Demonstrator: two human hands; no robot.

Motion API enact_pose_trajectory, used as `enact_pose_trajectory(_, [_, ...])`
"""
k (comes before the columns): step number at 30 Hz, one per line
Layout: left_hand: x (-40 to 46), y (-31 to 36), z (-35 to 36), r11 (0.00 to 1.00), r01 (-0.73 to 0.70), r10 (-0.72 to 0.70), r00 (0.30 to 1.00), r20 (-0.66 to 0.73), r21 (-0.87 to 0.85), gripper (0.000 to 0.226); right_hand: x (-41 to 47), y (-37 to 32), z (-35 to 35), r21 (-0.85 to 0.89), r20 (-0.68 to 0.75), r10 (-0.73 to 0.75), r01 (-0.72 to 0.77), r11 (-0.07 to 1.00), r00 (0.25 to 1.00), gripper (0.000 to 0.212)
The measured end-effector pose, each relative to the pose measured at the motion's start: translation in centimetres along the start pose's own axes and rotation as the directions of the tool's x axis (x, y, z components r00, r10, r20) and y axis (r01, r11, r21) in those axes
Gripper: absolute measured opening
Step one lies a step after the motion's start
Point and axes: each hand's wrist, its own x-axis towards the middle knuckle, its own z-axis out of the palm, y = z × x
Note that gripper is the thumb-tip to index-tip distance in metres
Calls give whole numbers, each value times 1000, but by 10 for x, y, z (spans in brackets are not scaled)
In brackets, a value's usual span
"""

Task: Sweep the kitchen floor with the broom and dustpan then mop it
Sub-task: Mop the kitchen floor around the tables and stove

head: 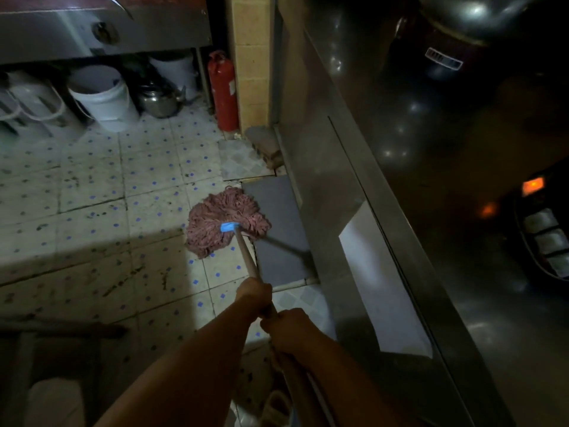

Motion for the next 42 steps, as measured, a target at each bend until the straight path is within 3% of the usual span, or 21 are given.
enact_pose_trajectory(5, [26,3,-34,999,18,-20,998,-63,-31,29,15,-39,2,47,37,16,-17,999,999,17])
enact_pose_trajectory(7, [41,5,-51,998,31,-35,996,-84,-46,31,23,-58,9,119,37,40,-44,992,998,36])
enact_pose_trajectory(9, [60,6,-68,997,44,-49,995,-87,-61,31,34,-78,20,130,26,38,-41,991,999,42])
enact_pose_trajectory(17, [128,33,-126,995,24,-32,995,-92,-93,32,87,-152,28,164,-78,-15,28,986,997,29])
enact_pose_trajectory(28, [220,94,-208,993,26,-35,997,-74,-113,34,144,-271,2,251,11,-14,11,968,1000,11])
enact_pose_trajectory(32, [244,117,-228,995,9,-18,996,-90,-99,34,161,-302,-6,266,5,-31,28,964,1000,11])
enact_pose_trajectory(36, [267,142,-241,996,-6,-4,995,-99,-94,34,182,-326,-18,321,-45,-53,64,945,998,25])
enact_pose_trajectory(42, [303,184,-257,995,7,-17,996,-93,-104,34,218,-363,-46,296,-60,-74,89,951,995,25])
